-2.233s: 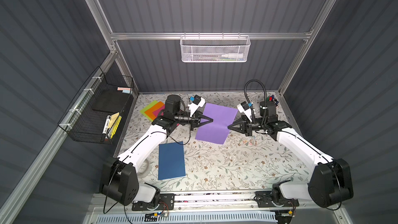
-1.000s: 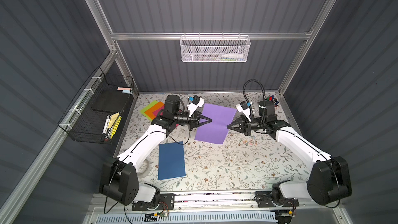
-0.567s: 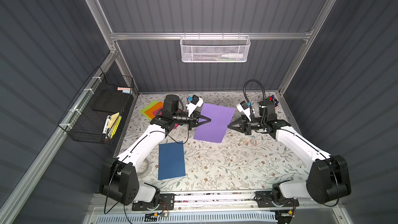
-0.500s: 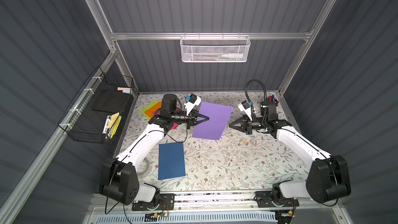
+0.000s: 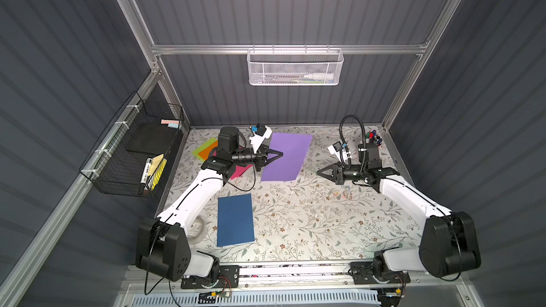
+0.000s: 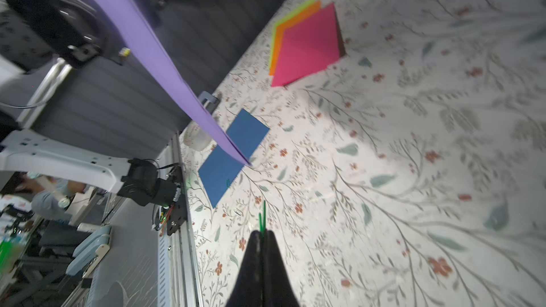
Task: Unclip the paperclips from the documents
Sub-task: Place the paper clip at the center of the board.
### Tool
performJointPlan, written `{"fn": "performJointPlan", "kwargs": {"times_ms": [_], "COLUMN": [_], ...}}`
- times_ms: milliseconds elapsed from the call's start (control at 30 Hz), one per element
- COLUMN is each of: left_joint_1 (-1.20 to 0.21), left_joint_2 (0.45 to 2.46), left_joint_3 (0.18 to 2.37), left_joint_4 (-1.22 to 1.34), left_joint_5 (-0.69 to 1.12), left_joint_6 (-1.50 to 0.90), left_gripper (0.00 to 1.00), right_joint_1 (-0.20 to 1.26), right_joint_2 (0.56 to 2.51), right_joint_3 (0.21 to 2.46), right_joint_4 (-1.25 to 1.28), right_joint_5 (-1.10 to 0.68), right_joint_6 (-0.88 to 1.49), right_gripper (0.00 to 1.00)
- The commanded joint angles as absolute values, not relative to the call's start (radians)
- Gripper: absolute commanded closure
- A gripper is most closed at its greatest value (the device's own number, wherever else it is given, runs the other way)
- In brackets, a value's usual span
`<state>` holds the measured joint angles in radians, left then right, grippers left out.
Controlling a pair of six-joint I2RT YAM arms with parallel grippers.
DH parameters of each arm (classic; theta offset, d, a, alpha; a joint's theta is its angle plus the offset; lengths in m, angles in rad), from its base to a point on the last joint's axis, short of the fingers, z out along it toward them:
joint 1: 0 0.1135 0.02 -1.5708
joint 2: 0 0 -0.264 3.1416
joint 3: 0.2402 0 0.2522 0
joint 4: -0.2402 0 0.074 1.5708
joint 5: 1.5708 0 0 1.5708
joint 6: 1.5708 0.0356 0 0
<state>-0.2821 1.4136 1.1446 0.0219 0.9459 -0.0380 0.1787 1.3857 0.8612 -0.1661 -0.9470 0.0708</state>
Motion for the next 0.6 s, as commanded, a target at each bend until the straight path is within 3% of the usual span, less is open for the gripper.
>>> {"fn": "performJointPlan", "kwargs": {"times_ms": [0,133,433,567], "left_joint_1": [-0.256,-0.183,-0.02,0.028], "left_joint_2": [1.429,1.49,1.646,1.727], "left_joint_3": [1.109,1.078,1.076,1.101], "left_joint_4": [0.118,0.227,0.319,0.289], "left_joint_5": [0.738,0.636,0.489,0.434], "left_joint_6": [-0.144,-0.25,-0.397,-0.416], "left_gripper": [1.0,1.0,1.0,1.0], "right_joint_1": [0.173,0.172,0.169,0.169], "right_joint_2": [1.394,1.416,1.453,1.473], "right_joint_3": [0.798,0.77,0.815,0.832], "right_joint_4": [-0.201,-0.273,-0.385,-0.418], "right_joint_5": [-0.72,-0.546,-0.338,-0.283], "right_joint_6": [0.181,0.233,0.28,0.293], "right_gripper": [1.0,1.0,1.0,0.93]}}
